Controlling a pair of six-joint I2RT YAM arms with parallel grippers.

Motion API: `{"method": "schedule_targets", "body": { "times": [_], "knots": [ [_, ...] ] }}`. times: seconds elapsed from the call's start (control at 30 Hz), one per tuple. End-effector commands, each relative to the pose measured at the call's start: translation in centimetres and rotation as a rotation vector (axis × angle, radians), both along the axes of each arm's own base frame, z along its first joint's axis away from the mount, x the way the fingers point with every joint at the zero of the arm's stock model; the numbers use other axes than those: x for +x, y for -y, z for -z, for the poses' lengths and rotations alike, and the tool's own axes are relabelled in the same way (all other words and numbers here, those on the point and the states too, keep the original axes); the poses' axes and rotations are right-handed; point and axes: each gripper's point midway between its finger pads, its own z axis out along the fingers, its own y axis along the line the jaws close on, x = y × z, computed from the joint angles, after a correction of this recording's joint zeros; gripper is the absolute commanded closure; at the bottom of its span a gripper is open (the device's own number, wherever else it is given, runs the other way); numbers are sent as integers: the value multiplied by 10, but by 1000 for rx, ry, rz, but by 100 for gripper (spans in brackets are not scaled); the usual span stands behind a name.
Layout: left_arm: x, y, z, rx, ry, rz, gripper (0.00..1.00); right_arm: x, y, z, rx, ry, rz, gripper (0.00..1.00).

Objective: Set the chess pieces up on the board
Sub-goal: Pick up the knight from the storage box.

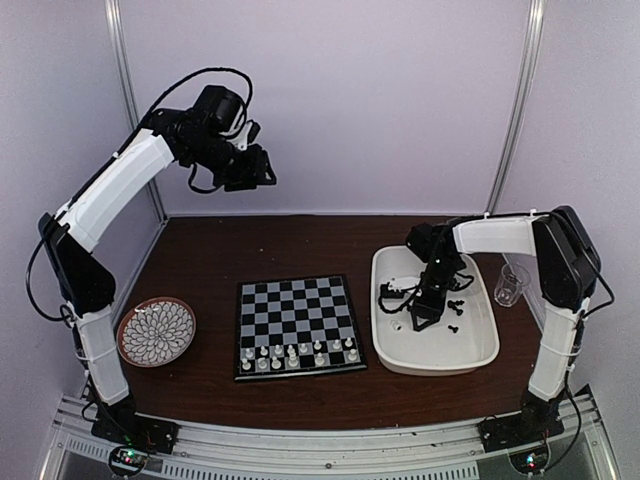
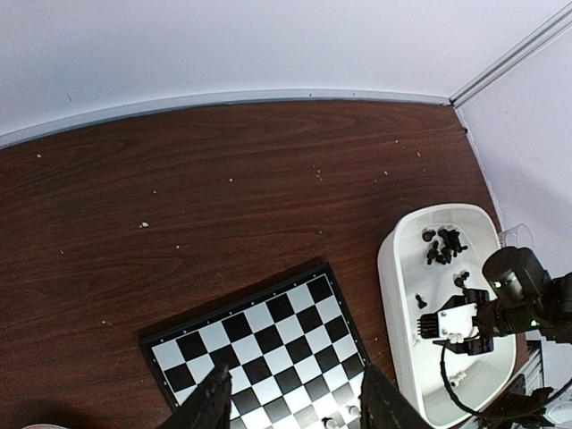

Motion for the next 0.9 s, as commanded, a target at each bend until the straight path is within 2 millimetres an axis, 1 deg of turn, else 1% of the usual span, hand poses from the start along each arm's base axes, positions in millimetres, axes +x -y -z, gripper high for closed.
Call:
{"method": "schedule_targets", "body": {
  "times": [0.0, 0.13, 0.2, 0.33, 0.4, 0.47, 0.6, 0.73, 0.87],
  "knots": [
    [-2, 1, -26, -47, 67, -1, 51, -21, -18, -17, 57, -55, 27, 51],
    [-3, -2, -27, -40, 71, -13, 51, -16, -41, -19, 94, -25, 123, 50],
    [-4, -3, -27, -41, 70, -17, 51, -13, -53, -17, 107, -5, 163, 49],
    [-7, -3, -29, -49, 69, -16, 51, 4, -59, -6, 76, 57, 216, 50],
    [-9, -4, -29, -46, 67, -13, 51, 9, -64, -4, 87, 57, 232, 52],
    [-11, -6, -27, -41, 63, -15, 51, 14, -68, -3, 100, 70, 245, 52],
    [-15, -10, -26, -35, 59, -20, 51, 18, -71, 1, 107, 88, 261, 52],
    [-17, -11, -26, -34, 59, -15, 51, 15, -68, 12, 57, 70, 267, 57],
    [-21, -14, -27, -30, 62, -16, 51, 6, -59, 7, 30, 60, 263, 60]
  ]
}}
